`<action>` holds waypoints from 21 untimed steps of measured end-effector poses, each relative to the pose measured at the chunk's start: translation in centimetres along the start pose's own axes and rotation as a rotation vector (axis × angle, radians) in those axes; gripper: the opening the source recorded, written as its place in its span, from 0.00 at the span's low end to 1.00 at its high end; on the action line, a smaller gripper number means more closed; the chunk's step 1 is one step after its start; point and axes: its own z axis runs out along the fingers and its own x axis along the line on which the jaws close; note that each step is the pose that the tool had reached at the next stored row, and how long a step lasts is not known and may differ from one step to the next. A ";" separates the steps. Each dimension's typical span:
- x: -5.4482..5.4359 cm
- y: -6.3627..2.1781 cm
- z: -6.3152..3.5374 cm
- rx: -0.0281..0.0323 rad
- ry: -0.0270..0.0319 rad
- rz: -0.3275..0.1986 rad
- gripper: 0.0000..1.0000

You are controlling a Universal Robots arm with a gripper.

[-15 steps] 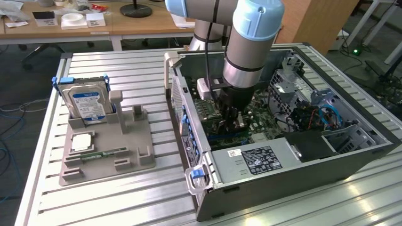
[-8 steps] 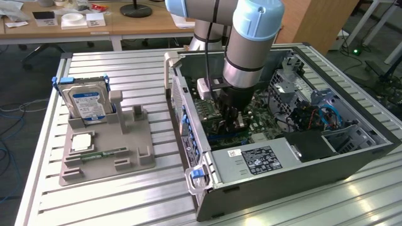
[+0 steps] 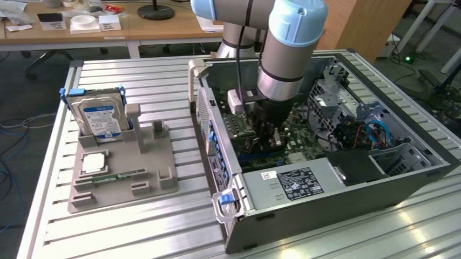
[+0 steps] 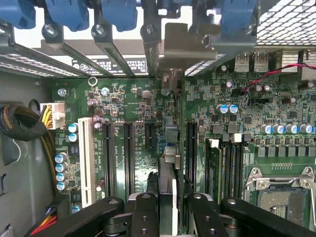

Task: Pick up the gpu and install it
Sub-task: 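Insert the gpu into the slot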

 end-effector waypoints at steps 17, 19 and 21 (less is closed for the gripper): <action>0.0 0.58 0.04 0.0031 -0.0003 0.000 0.27; 0.0 0.58 0.04 0.0034 -0.0002 0.000 0.27; 0.0 0.56 0.04 0.0035 -0.0003 0.000 0.27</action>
